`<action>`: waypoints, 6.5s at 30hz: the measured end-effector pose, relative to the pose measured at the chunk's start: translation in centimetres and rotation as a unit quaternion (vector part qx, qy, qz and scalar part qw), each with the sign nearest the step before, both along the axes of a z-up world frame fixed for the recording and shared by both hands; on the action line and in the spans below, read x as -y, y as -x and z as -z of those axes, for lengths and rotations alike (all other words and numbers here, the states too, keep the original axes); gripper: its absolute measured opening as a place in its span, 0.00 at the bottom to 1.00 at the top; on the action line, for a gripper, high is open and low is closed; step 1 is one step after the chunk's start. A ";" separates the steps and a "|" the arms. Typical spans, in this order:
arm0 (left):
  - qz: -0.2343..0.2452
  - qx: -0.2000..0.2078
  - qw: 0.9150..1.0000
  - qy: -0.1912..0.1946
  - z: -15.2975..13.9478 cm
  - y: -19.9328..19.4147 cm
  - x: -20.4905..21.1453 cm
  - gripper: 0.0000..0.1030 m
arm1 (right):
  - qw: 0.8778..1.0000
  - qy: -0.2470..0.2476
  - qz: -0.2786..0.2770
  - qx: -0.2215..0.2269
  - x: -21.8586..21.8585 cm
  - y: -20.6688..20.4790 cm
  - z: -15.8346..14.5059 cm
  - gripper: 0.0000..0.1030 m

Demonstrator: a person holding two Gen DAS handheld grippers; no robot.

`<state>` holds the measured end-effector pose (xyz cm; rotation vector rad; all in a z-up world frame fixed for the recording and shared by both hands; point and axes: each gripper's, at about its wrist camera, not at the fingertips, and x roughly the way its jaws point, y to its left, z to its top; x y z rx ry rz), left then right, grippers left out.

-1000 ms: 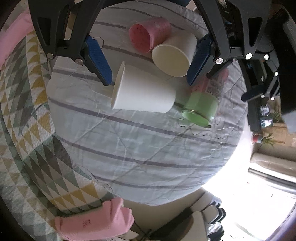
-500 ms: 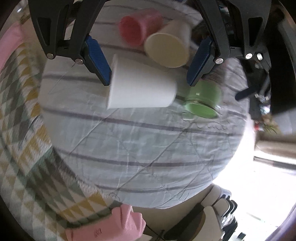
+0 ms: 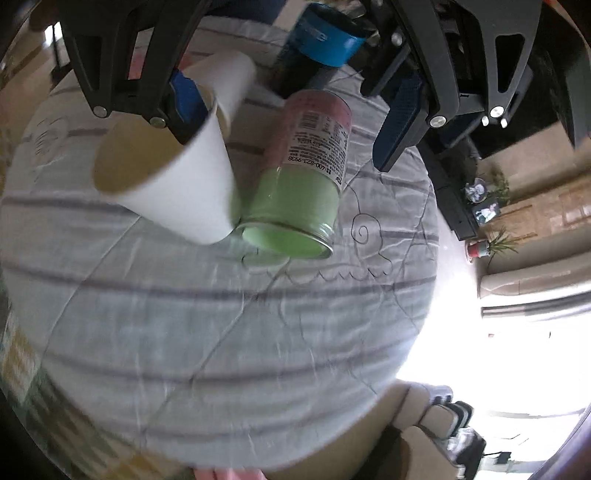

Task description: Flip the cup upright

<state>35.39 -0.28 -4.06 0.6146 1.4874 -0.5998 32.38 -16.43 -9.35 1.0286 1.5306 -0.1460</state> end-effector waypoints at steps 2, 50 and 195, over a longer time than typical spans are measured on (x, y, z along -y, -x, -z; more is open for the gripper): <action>-0.008 0.001 1.000 0.001 0.4 0.1 -0.2 0.89 | 1.000 -0.009 0.013 -0.011 -0.1 0.0 1.2 0.81; -0.031 -0.030 0.998 0.053 1.5 0.6 0.8 0.89 | 1.000 0.017 -0.006 0.016 0.4 -0.3 -2.1 0.81; -0.333 0.502 0.785 0.144 -6.4 37.8 -0.5 1.00 | 0.731 0.398 -0.185 0.522 -2.1 33.5 -14.1 0.80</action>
